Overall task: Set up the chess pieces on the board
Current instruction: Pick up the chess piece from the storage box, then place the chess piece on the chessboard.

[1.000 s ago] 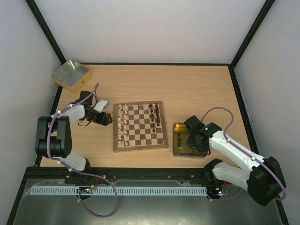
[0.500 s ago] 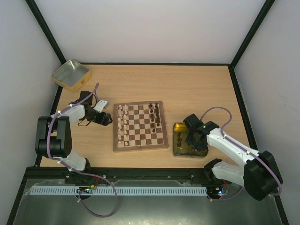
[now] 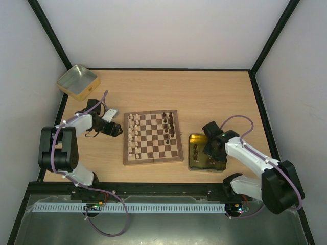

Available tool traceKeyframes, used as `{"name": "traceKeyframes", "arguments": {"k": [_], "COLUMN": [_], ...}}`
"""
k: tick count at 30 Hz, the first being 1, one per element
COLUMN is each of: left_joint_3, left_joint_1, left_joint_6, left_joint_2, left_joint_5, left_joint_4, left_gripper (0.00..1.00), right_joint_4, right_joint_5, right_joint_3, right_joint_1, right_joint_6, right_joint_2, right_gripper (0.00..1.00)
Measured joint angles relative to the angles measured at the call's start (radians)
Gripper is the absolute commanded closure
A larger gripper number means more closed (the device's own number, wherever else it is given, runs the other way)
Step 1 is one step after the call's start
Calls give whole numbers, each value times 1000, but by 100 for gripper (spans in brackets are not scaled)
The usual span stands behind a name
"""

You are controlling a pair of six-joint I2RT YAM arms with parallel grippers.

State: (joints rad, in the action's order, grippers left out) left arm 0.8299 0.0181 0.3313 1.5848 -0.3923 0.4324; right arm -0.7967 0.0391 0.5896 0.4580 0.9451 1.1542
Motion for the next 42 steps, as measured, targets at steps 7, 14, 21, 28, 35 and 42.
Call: {"name": "traceKeyframes", "arguments": {"k": [7,14,21,28,35,42], "left_joint_3": [0,0,0,0,0,0], "left_joint_1": [0,0,0,0,0,0], "left_joint_6": [0,0,0,1,1,1], "left_joint_2": [1,1,1,1,1,1], "left_joint_5": [0,0,0,0,0,0], "left_joint_4": [0,0,0,0,0,0], "left_gripper": [21,21,20,20,20,20], "right_joint_4": [26,23,-45,-89,-107,-50], "right_joint_5": [14,10,-28,-53,-73,-45], "right_joint_3": [-4,-3,116,251,393,489], "right_joint_1": [-1,-3,-3,18,241,431], "right_joint_6": [-19,-27,-53,-72,-33,-5], "right_joint_2": [19,19,16,15,114,309], "right_gripper": [89,94,97,97,97,94]}}
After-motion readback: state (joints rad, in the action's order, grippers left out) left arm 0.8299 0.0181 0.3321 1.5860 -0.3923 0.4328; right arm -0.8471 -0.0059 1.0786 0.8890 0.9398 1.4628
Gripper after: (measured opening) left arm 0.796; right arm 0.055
